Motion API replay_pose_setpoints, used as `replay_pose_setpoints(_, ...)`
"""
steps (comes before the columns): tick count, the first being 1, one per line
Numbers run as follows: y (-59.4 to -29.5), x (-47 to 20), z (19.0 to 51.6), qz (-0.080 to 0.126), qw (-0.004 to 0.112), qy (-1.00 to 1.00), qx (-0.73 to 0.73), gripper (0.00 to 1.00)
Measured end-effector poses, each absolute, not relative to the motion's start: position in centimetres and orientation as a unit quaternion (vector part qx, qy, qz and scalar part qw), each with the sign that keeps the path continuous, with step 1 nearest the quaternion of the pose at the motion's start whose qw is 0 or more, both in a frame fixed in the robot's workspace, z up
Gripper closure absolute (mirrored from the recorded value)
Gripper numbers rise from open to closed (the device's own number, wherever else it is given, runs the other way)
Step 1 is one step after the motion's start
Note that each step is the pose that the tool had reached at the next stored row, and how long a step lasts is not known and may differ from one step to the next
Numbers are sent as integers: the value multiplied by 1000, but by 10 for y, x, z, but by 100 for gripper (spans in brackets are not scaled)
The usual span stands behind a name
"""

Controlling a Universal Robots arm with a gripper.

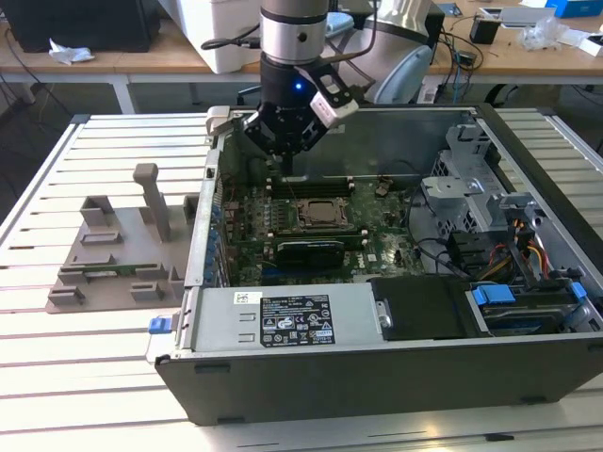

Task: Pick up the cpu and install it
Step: 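Install the first cpu locking lever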

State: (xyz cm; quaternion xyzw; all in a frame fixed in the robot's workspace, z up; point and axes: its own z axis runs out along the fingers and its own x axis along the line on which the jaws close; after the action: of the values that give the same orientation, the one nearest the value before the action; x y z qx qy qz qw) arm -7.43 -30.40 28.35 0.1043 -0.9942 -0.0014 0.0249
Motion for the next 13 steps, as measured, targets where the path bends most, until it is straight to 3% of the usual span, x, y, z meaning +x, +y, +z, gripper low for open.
replay_pose_setpoints(13, -302, -82, 280, -1, 25, -994, 105, 89)
